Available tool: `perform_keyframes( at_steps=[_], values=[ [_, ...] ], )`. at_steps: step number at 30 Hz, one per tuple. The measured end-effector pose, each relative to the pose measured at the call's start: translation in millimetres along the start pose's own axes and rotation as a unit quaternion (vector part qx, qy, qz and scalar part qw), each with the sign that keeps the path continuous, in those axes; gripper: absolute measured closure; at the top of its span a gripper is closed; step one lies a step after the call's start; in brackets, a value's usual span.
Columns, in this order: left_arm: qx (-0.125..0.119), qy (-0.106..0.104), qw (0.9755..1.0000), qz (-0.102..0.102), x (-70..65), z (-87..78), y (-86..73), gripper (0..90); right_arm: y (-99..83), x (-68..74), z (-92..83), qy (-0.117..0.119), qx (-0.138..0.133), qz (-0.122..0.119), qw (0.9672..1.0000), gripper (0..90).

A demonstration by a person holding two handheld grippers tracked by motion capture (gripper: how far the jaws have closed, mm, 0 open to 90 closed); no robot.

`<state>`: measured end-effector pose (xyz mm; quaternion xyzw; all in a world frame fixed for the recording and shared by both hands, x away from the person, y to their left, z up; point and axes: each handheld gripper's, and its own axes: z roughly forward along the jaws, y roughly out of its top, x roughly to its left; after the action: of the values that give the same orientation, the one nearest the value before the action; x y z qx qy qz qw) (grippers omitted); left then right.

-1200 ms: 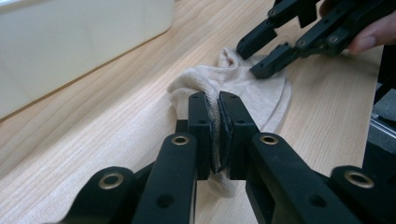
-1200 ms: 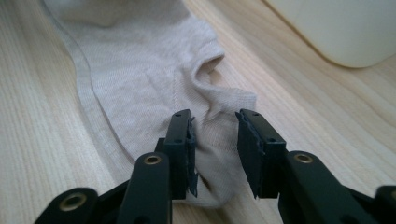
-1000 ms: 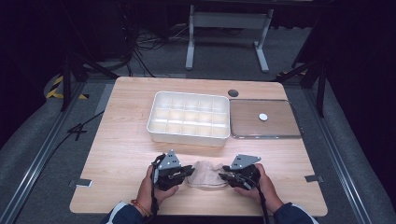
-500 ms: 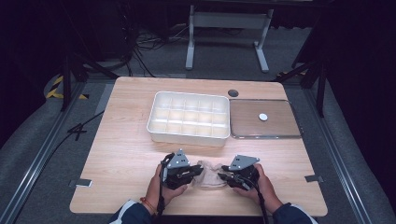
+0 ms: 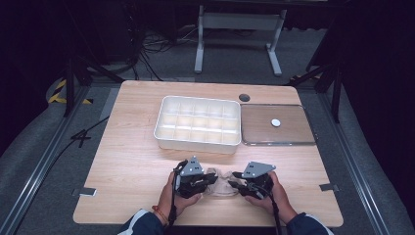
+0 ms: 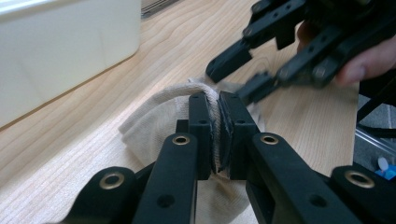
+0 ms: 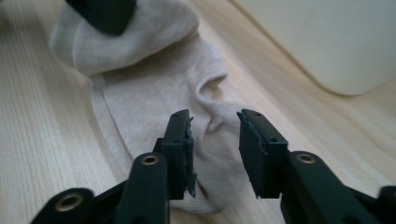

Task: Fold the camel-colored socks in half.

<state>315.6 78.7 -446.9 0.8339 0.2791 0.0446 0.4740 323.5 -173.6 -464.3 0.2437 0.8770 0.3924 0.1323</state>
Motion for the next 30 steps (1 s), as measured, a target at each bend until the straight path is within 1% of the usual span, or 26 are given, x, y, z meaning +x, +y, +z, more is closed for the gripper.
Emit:
perform_keyframes(
  at_steps=[1, 2, 4, 5, 7, 8, 9, 10, 11, 13, 15, 18, 20, 23, 24, 26, 27, 28, 30],
  values=[
    [0.001, 0.001, 1.0000, 0.000, 0.3, -0.7, 0.2, 84.3, 0.3, -2.3, -3.6, -0.002, -0.005, 0.005, 1.0000, 67.3],
    [0.001, 0.000, 1.0000, -0.002, 0.5, -1.2, 0.3, 84.3, -0.4, -4.5, -5.3, -0.001, -0.003, 0.010, 0.9999, 68.6],
    [0.000, 0.000, 1.0000, -0.001, 0.7, -1.4, 0.7, 84.3, -3.6, -7.8, -3.8, -0.001, 0.010, 0.021, 0.9997, 69.7],
    [-0.001, 0.000, 1.0000, -0.002, 0.3, -1.0, 0.8, 84.3, -6.1, -9.4, -0.6, 0.000, 0.024, 0.024, 0.9994, 71.0],
    [0.000, -0.002, 1.0000, 0.000, -0.7, -0.2, 1.8, 84.3, -7.6, -10.0, 3.1, 0.008, 0.032, 0.027, 0.9991, 72.6],
    [-0.002, -0.003, 1.0000, -0.003, -1.7, 0.9, 2.3, 84.3, -7.2, -10.4, 3.7, 0.008, 0.032, 0.027, 0.9991, 73.0],
    [-0.001, -0.003, 1.0000, 0.002, -1.7, 1.7, 3.3, 84.3, -6.8, -10.3, 4.1, 0.009, 0.034, 0.026, 0.9990, 73.8],
    [-0.001, -0.004, 1.0000, -0.003, -2.9, 2.5, 3.7, 84.3, -6.7, -9.6, 4.5, 0.009, 0.034, 0.028, 0.9990, 73.9],
    [-0.001, -0.006, 1.0000, 0.001, -2.9, 3.7, 4.2, 84.3, -7.1, -9.2, 4.9, 0.009, 0.032, 0.028, 0.9991, 73.8],
    [0.003, -0.006, 1.0000, 0.000, -4.2, 4.7, 4.7, 84.3, -7.5, -8.7, 5.1, 0.009, 0.031, 0.028, 0.9991, 73.8],
    [0.002, -0.007, 1.0000, 0.005, -5.4, 7.3, 4.8, 84.3, -7.5, -7.7, 5.1, 0.009, 0.028, 0.024, 0.9993, 73.2],
    [0.002, -0.007, 1.0000, 0.002, -5.7, 8.1, 4.0, 84.3, -7.2, -7.1, 4.5, 0.007, 0.024, 0.021, 0.9995, 68.3],
    [0.003, -0.008, 1.0000, 0.001, -3.8, 6.8, 3.8, 84.3, -4.8, -7.8, -2.2, 0.005, 0.010, 0.022, 0.9997, 67.9],
    [0.003, -0.009, 1.0000, 0.001, -3.7, 7.1, 4.0, 84.3, -3.4, -10.2, -9.6, 0.001, 0.006, 0.025, 0.9997, 70.4],
    [0.001, -0.011, 0.9999, -0.001, -4.4, 8.1, 3.9, 84.3, -4.2, -10.6, -9.4, 0.002, 0.013, 0.028, 0.9995, 70.8],
    [0.007, -0.011, 0.9999, 0.003, -5.4, 9.6, 4.3, 84.3, -6.6, -11.1, -5.0, 0.000, 0.029, 0.026, 0.9992, 72.4],
    [0.005, -0.014, 0.9999, 0.000, -6.4, 11.3, 4.1, 84.3, -7.7, -11.3, -2.0, 0.000, 0.039, 0.025, 0.9989, 73.8],
    [0.007, -0.013, 0.9999, 0.004, -6.9, 12.5, 4.5, 84.3, -8.5, -10.9, 0.1, 0.000, 0.043, 0.026, 0.9987, 74.6],
    [0.007, -0.016, 0.9998, 0.002, -7.6, 14.5, 5.2, 84.3, -8.6, -11.9, 0.9, 0.002, 0.042, 0.026, 0.9988, 74.9]
  ],
)
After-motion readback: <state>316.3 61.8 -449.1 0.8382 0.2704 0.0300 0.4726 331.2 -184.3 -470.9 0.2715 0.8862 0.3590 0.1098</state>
